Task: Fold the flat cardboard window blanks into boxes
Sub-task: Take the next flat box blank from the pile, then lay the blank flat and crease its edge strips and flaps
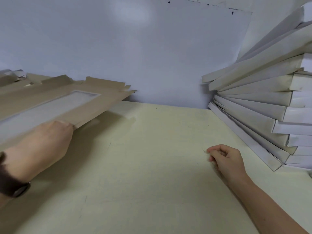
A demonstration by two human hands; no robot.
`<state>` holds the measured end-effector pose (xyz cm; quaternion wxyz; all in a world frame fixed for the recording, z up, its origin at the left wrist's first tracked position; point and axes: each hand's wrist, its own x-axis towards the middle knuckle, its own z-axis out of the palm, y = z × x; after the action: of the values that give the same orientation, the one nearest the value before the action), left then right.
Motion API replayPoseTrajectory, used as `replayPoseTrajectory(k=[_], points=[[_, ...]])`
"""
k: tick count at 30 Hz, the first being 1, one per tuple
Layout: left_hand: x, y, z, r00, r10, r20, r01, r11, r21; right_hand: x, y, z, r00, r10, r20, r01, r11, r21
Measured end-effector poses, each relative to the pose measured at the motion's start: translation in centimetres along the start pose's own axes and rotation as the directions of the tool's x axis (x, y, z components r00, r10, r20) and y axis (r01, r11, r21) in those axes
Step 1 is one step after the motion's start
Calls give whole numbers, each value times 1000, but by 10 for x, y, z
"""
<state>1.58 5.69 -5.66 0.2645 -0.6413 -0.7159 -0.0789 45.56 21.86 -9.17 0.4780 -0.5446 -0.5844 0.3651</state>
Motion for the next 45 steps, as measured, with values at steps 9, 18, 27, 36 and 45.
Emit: replayPoseTrajectory(k=[9, 18, 27, 36, 45], points=[[6, 72, -41, 977, -121, 175, 110, 992, 69, -1, -3, 1, 1000, 16, -11, -16, 1000, -5], [10, 133, -49, 979, 61, 193, -81, 992, 95, -2, -4, 0, 1000, 9, -11, -9, 1000, 13], [4, 154, -46, 966, 257, -12, -256, 966, 38, -28, -22, 2, 854, -520, 22, 460, 733, -502], [-6, 154, -47, 911, 409, -47, -412, 906, -95, -39, -28, 8, 736, -500, 456, 662, 391, -640], [-7, 144, -30, 881, 415, 227, -380, 907, -183, -39, -28, 1, 746, -245, 619, 663, 363, -654]])
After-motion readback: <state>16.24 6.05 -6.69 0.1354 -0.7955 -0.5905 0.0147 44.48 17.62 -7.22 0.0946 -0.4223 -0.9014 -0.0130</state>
